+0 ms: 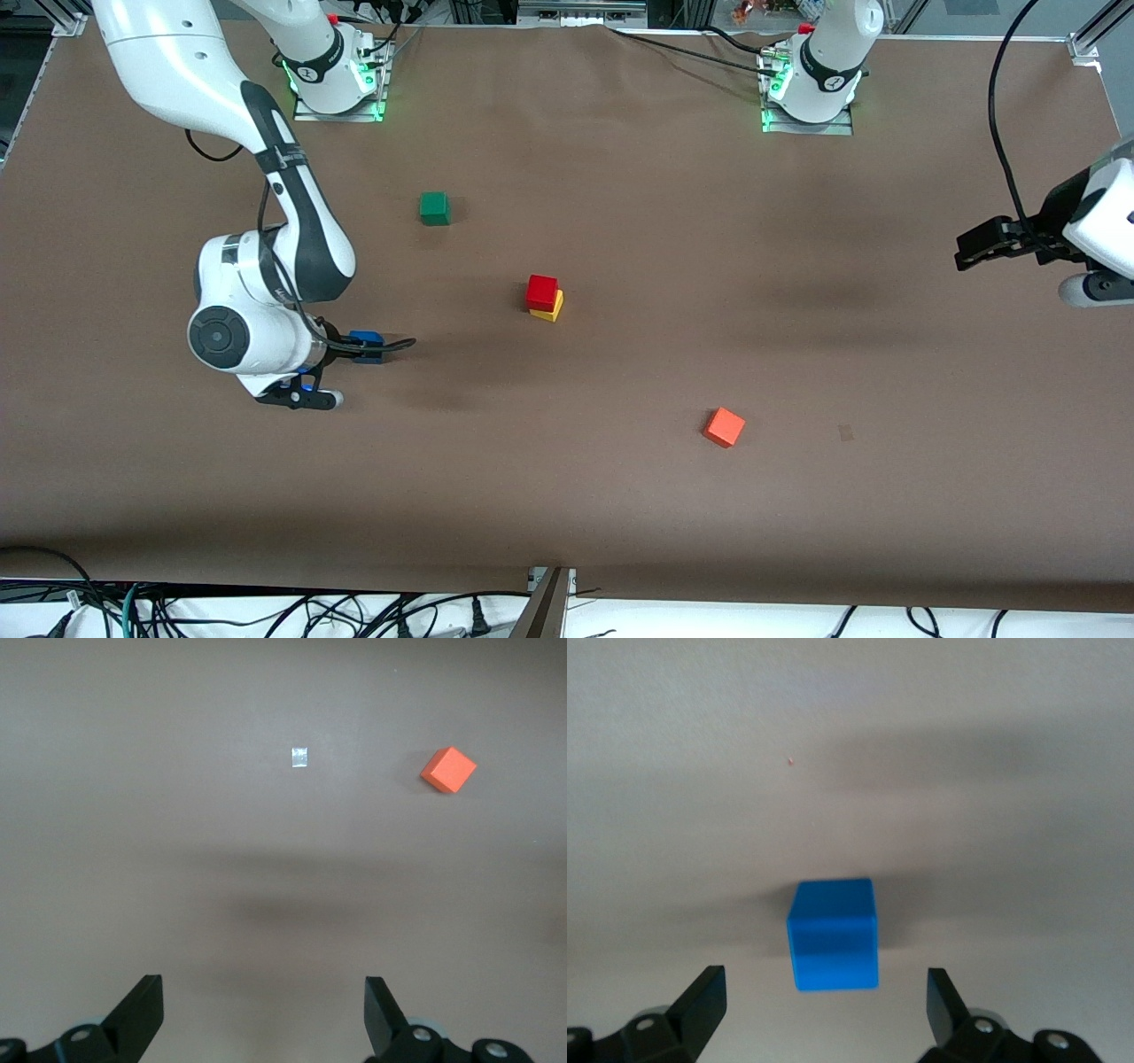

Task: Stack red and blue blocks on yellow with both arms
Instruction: 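Lower the right gripper and grasp the blue cube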

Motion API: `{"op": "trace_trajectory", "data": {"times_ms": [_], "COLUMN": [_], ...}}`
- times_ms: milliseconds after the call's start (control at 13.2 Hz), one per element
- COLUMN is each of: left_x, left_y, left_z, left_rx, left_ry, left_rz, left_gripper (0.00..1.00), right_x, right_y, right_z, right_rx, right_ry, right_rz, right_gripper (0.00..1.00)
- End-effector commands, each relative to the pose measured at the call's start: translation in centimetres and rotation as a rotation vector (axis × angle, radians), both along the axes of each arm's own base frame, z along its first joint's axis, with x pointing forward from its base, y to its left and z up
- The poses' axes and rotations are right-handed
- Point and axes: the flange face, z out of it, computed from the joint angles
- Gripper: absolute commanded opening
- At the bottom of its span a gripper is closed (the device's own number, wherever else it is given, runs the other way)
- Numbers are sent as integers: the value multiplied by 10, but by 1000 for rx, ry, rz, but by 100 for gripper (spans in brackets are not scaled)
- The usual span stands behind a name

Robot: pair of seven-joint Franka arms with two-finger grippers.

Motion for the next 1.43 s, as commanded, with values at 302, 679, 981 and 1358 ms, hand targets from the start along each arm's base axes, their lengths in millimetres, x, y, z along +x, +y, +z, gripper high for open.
{"op": "trace_trajectory", "data": {"times_ms": [302,679,981,1358], "left_x": [-25,-22,-22,-20], "left_y": [13,17,18,18], "left_z": [-1,-3,-3,-3], "left_rx": [-17,-18,-18,-17], "left_ry": [-2,1,-1,-2], "left_rz": [-33,-26,-23,-25], "left_gripper": [100,100,100,100], "right_x": [2,0,6,-1], "right_y": [1,-2,8,77], "right_z": [-33,-45,-15,90], "right_rx": [-6,-3,5,-13], "right_ry": [5,15,-11,101], "right_rz": [0,11,32,21], "right_gripper": [97,45,34,34]}}
